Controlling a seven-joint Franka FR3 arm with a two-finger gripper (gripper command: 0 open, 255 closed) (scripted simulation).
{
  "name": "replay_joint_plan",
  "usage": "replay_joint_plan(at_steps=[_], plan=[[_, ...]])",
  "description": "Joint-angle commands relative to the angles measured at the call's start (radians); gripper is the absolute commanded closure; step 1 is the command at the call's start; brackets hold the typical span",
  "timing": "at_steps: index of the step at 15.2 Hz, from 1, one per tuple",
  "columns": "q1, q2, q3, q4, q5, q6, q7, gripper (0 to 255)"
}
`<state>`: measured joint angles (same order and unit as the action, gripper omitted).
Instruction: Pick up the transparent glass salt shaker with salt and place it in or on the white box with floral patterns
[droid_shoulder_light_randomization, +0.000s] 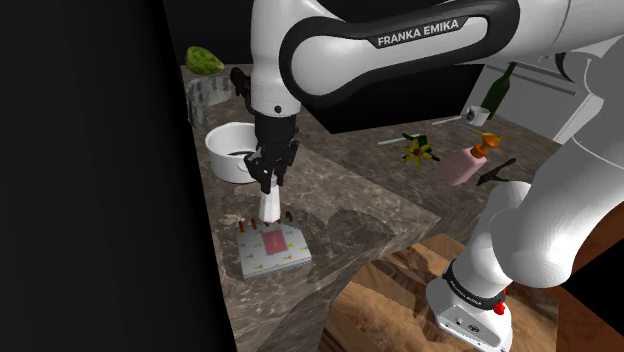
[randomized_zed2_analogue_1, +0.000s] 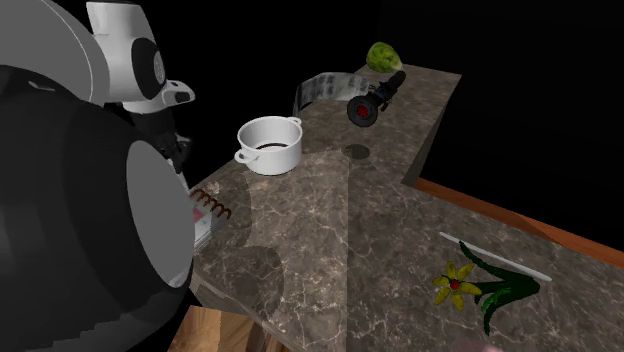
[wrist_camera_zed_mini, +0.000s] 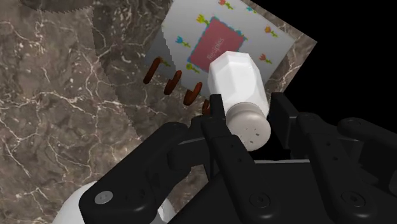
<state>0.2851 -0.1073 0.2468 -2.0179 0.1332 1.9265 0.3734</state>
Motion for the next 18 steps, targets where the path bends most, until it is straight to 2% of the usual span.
replay_joint_plan(at_steps=[1,14,18], plan=[[0.001,0.003,0.002,-0.024,0.001,0.028,-0.001,255],[0.005,0.056,0.008,-0.145,-0.002,0.200,-0.009,255],[0.005,0.060,0.009,-0.151,-0.002,0.210,-0.009,255]])
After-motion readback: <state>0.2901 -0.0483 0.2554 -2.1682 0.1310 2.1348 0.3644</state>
